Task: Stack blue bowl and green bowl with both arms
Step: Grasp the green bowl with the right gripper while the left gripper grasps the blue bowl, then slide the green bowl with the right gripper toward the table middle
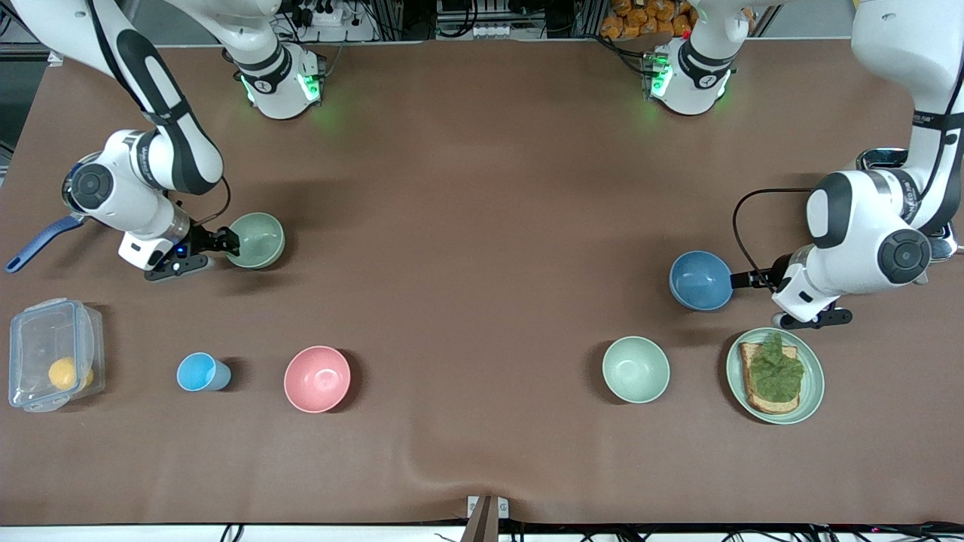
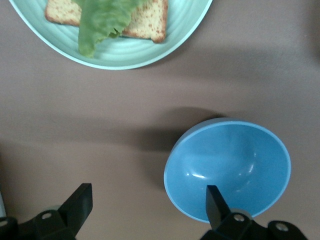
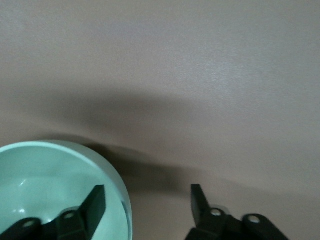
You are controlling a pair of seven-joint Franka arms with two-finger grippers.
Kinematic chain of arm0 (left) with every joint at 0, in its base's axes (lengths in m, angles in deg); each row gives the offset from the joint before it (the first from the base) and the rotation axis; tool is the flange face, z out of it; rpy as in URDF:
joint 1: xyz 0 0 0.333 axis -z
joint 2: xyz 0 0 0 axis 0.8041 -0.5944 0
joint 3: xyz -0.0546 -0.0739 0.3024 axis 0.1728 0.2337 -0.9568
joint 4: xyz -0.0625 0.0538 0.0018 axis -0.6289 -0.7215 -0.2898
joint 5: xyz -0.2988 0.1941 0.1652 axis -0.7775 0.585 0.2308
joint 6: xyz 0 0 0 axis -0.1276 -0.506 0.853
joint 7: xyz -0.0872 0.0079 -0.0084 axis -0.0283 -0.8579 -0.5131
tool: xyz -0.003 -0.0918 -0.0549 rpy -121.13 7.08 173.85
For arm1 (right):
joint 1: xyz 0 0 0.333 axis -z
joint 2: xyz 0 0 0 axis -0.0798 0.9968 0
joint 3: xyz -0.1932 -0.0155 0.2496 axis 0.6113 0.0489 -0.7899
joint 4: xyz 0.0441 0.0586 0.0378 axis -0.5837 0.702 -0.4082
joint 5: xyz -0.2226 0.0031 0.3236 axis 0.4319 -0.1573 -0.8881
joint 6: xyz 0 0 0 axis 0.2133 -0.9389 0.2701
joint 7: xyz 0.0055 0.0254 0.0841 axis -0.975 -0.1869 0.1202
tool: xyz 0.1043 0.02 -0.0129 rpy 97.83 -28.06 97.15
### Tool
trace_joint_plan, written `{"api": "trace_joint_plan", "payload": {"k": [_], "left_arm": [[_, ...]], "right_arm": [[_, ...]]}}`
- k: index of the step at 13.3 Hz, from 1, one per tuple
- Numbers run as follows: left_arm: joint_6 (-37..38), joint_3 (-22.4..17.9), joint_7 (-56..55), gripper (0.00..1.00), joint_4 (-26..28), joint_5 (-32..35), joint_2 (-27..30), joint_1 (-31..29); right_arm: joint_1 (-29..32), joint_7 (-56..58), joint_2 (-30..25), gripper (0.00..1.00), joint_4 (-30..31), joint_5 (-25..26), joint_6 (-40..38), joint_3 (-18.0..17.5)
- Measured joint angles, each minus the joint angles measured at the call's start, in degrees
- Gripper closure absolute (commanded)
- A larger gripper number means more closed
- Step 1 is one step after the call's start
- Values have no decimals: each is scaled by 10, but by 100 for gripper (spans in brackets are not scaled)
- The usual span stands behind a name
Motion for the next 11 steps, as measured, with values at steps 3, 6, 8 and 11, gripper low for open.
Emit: {"api": "trace_joint_plan", "payload": {"k": [3, 6, 8, 11], "left_arm": [[0, 2, 0, 0, 1, 0, -21, 2], [0, 2, 0, 5, 1, 0, -37, 3], [-3, 3, 0, 16, 1, 0, -45, 3], [-4, 5, 0, 24, 1, 0, -50, 4]], "right_arm": [[-1, 0, 11, 100, 5, 0, 17, -4], [-1, 0, 8, 100, 6, -1, 15, -7], [-7, -20, 4, 100, 5, -6, 14, -13], [-62, -146, -11, 100, -2, -20, -11, -31]]}}
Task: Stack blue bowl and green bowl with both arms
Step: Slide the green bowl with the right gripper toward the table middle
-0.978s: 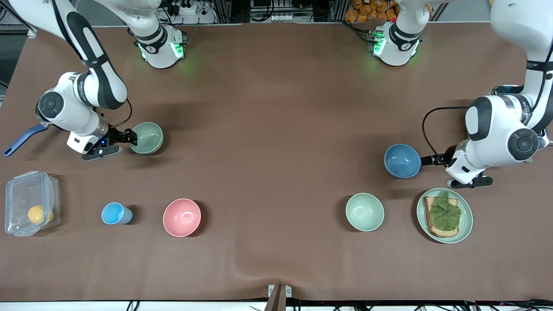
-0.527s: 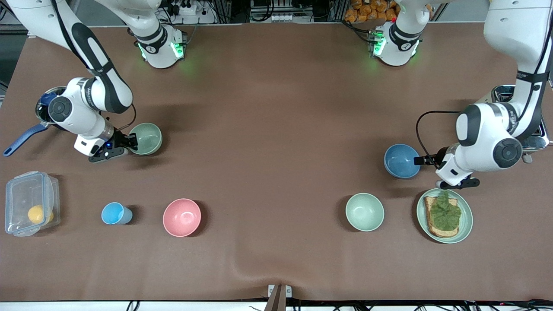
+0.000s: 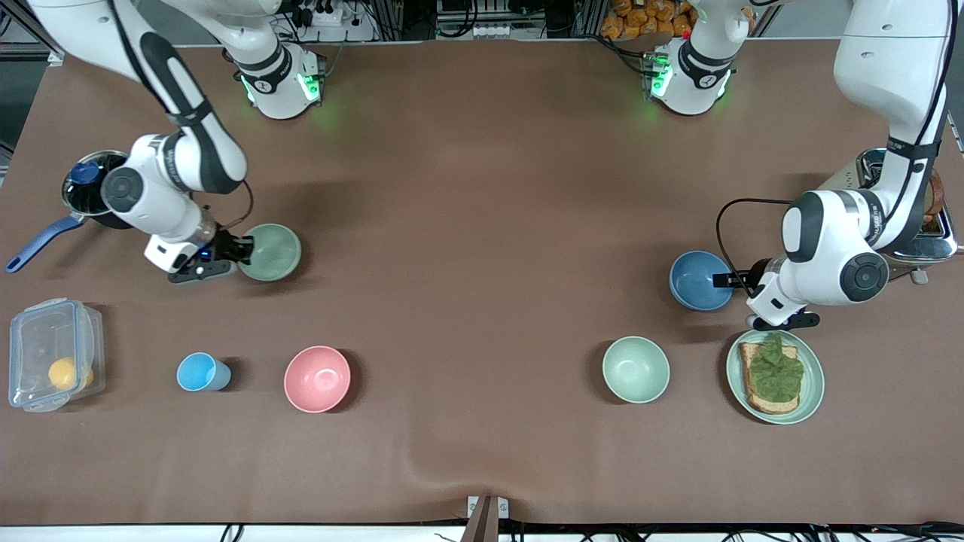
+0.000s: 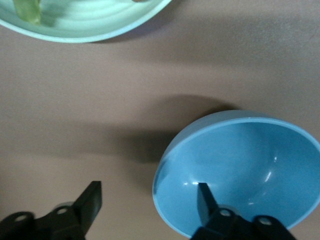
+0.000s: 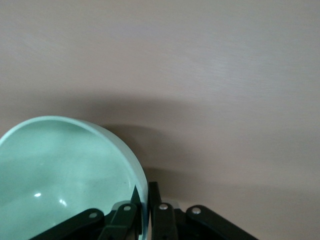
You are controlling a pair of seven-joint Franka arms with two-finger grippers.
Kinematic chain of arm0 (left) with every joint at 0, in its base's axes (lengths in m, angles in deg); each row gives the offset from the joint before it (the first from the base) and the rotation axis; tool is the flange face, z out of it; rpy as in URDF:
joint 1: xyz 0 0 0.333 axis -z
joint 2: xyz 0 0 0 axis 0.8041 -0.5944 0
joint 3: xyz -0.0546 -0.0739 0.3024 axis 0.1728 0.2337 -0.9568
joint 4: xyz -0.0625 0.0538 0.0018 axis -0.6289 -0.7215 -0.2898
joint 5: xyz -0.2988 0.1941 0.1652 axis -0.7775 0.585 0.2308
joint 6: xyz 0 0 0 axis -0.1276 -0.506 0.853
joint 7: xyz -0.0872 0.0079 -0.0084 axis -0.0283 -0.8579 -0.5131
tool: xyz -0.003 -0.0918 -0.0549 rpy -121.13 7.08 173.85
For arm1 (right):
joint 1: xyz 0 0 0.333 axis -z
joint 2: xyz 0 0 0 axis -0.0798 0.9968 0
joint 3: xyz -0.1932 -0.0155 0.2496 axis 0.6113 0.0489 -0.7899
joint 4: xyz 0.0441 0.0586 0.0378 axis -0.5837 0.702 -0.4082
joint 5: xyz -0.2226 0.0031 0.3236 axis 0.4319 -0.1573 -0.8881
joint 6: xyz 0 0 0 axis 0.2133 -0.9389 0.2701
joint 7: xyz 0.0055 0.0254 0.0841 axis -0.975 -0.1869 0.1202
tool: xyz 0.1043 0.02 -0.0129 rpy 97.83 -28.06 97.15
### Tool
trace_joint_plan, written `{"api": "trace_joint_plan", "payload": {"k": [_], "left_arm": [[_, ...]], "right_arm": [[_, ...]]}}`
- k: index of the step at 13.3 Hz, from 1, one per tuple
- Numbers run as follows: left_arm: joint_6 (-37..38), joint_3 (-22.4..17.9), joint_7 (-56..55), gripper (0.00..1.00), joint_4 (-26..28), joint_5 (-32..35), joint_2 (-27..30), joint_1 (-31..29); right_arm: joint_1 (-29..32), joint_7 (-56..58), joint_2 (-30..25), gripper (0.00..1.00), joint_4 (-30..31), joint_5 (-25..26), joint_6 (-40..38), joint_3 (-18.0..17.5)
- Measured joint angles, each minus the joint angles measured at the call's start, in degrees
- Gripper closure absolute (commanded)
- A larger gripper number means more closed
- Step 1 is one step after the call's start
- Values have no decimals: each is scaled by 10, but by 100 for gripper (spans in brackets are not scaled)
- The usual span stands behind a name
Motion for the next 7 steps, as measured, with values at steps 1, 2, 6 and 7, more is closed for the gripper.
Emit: {"api": "trace_joint_plan", "payload": {"k": [1, 2, 6, 7], "left_arm": [[0, 0, 0, 25, 0, 0, -3, 1], [-2, 1, 0, 28, 0, 0, -5, 1], [-12, 1, 0, 51, 0, 0, -17, 1], [-13, 1, 0, 56, -1, 0, -18, 1]], "right_arm": [[-30, -48, -9, 100, -2, -9, -11, -5], [-57, -81, -18, 100, -5, -39, -24, -9], [-185, -226, -44, 100, -55, -171, -75, -16], [-214, -278, -44, 100, -66, -173, -75, -17]]}}
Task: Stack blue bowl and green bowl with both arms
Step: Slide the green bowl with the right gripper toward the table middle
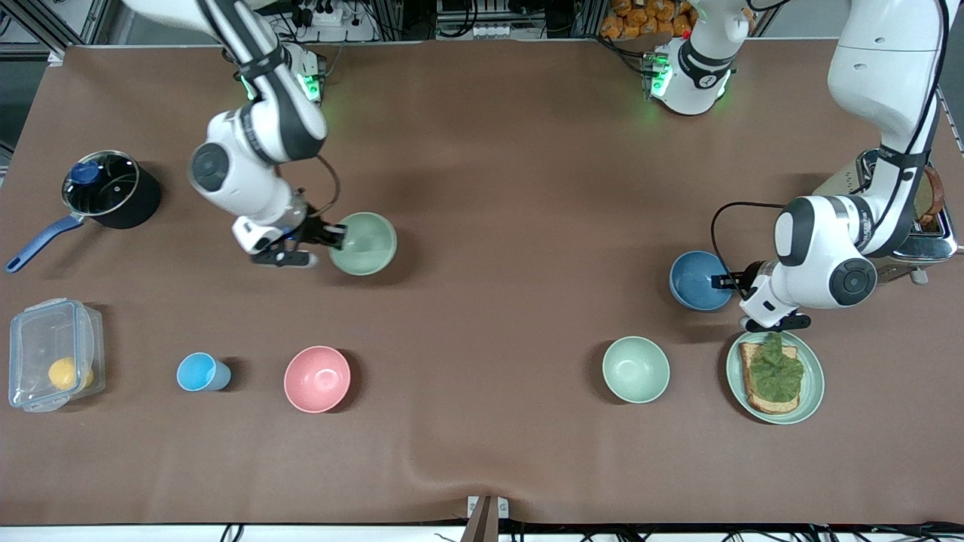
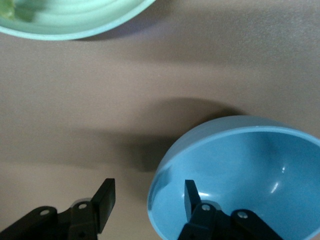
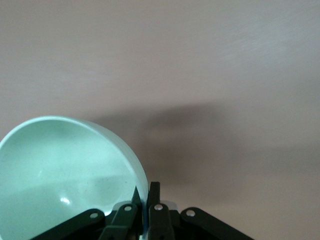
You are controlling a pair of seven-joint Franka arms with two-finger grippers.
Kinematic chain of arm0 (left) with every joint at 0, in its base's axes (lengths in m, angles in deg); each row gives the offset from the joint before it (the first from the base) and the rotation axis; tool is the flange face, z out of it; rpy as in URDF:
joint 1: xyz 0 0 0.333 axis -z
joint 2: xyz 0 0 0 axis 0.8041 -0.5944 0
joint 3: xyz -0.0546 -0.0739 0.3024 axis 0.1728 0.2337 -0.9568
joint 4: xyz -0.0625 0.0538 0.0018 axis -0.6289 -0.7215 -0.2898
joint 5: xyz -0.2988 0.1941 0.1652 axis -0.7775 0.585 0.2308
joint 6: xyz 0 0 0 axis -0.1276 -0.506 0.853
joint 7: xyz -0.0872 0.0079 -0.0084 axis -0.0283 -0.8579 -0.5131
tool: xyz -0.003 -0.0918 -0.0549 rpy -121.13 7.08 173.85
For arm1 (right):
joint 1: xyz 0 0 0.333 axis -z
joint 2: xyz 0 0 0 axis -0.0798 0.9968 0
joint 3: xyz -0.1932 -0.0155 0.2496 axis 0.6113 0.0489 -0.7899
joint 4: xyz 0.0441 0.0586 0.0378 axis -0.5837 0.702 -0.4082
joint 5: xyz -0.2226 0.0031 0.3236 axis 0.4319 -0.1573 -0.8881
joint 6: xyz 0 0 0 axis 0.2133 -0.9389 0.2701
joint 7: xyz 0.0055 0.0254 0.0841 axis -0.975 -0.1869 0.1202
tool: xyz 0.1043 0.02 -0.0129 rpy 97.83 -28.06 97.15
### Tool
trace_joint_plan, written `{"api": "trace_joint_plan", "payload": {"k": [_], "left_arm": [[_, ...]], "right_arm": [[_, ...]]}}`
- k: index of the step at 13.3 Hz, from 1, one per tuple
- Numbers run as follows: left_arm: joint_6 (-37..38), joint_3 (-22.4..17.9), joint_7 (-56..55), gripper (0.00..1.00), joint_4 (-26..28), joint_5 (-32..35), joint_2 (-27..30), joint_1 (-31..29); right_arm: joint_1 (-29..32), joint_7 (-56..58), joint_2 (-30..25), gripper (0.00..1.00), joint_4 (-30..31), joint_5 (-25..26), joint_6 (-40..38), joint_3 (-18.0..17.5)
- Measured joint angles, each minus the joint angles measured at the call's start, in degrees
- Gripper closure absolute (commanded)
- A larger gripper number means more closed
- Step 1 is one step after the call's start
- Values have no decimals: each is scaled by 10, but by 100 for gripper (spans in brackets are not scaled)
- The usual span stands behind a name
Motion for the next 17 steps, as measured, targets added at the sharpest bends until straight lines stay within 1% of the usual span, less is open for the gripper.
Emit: {"api": "trace_joint_plan", "payload": {"k": [2, 3, 5, 7, 8, 10, 12, 15, 17], "left_arm": [[0, 0, 0, 58, -1, 0, 0, 0], [0, 0, 0, 60, -1, 0, 0, -1], [0, 0, 0, 74, -2, 0, 0, -1], [-1, 0, 0, 93, -3, 0, 0, -1], [-1, 0, 0, 100, -3, 0, 0, -2], [0, 0, 0, 100, -4, 0, 0, -2], [5, 2, 1, 100, -8, -2, 5, -2], [4, 2, 1, 100, -10, -2, 4, -2], [1, 2, 1, 100, -17, -5, 4, -2]], "right_arm": [[-50, -84, 2, 100, -17, -1, 5, -1], [-71, -119, 5, 100, -22, -2, 14, -1], [-119, -189, 22, 100, -32, -2, 44, -1], [-166, -249, 53, 100, -37, -3, 99, -1], [-187, -273, 73, 100, -40, -3, 128, -1], [-228, -322, 122, 100, -64, -3, 158, 1], [-266, -361, 164, 100, -97, -3, 165, 11], [-307, -377, 187, 100, -121, -3, 168, 45], [-317, -381, 193, 100, -122, -3, 181, 51]]}}
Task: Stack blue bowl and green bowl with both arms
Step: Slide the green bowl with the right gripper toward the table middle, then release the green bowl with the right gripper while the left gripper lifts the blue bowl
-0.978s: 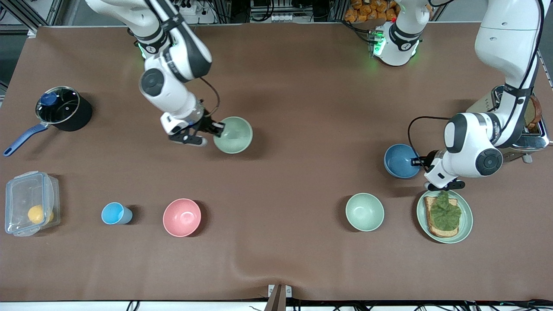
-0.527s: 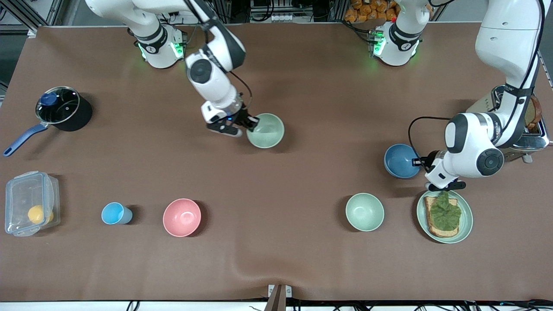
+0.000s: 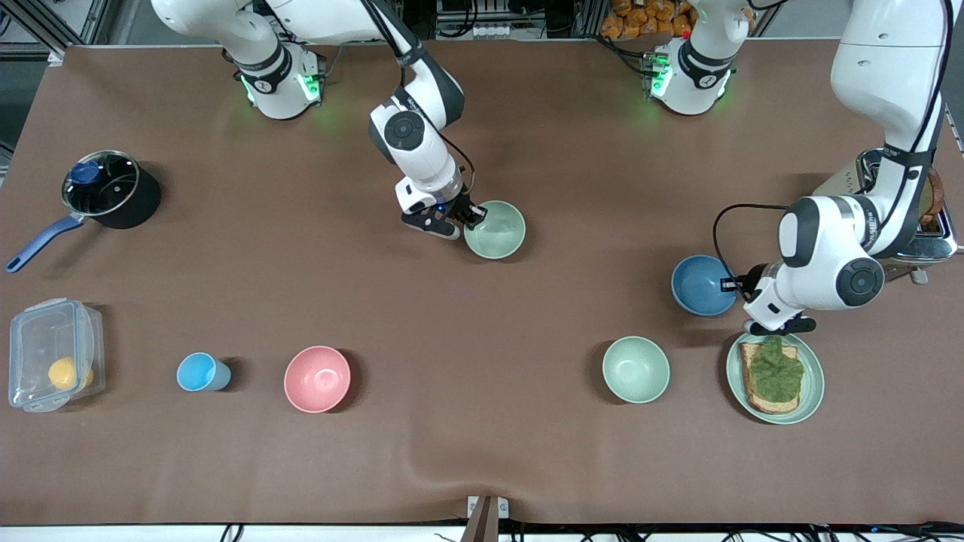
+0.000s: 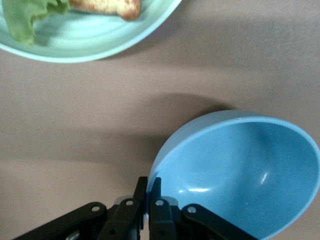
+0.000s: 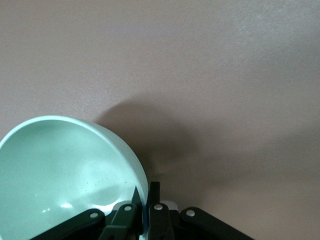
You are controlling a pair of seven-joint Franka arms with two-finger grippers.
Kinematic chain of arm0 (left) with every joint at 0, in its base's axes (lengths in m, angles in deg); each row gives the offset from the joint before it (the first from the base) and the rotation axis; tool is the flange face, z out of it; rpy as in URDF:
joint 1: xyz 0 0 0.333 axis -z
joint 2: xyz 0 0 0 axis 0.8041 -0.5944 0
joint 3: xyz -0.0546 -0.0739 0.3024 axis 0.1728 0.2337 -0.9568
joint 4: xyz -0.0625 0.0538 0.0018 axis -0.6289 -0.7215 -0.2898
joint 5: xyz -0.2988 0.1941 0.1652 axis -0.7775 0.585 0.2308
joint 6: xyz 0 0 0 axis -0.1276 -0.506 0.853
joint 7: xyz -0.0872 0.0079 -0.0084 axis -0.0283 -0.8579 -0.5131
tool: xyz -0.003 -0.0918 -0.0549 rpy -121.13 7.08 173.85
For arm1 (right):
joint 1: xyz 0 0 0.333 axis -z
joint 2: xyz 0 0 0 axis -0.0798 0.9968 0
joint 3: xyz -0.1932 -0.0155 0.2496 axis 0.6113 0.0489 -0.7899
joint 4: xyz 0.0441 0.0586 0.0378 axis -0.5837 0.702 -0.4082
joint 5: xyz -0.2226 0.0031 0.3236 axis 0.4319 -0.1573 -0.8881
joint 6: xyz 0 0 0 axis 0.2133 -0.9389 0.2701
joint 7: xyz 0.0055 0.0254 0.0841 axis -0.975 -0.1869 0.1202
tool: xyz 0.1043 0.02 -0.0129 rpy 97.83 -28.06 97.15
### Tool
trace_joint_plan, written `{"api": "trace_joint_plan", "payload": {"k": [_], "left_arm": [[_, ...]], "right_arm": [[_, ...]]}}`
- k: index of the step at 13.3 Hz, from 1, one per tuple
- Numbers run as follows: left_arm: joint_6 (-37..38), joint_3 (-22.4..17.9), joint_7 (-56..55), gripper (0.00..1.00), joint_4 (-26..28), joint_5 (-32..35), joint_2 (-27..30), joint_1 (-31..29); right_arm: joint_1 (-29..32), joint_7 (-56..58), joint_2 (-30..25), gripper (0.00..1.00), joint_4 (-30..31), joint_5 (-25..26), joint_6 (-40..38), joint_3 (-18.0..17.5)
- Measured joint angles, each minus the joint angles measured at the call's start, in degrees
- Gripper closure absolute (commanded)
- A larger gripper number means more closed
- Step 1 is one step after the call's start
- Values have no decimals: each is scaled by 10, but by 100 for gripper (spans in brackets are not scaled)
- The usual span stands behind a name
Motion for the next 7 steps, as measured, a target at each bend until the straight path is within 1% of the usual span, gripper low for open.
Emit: {"api": "trace_joint_plan", "payload": {"k": [1, 2, 3, 4, 7], "left_arm": [[-1, 0, 0, 100, -4, -5, 0, 0], [-1, 0, 0, 100, -9, -9, 2, 0], [-1, 0, 0, 100, -13, -12, 6, -1], [0, 2, 0, 100, -14, -14, 13, -1], [5, 17, 0, 100, -15, -29, 40, -1]], "right_arm": [[-5, -5, 6, 100, 0, 0, 11, 1], [-9, -9, 12, 69, -1, 0, 18, 3], [-11, -12, 16, 21, -3, 0, 20, 5], [-11, -13, 17, 0, -6, 0, 20, 8], [-11, -20, 17, 0, -16, 0, 20, 12]]}}
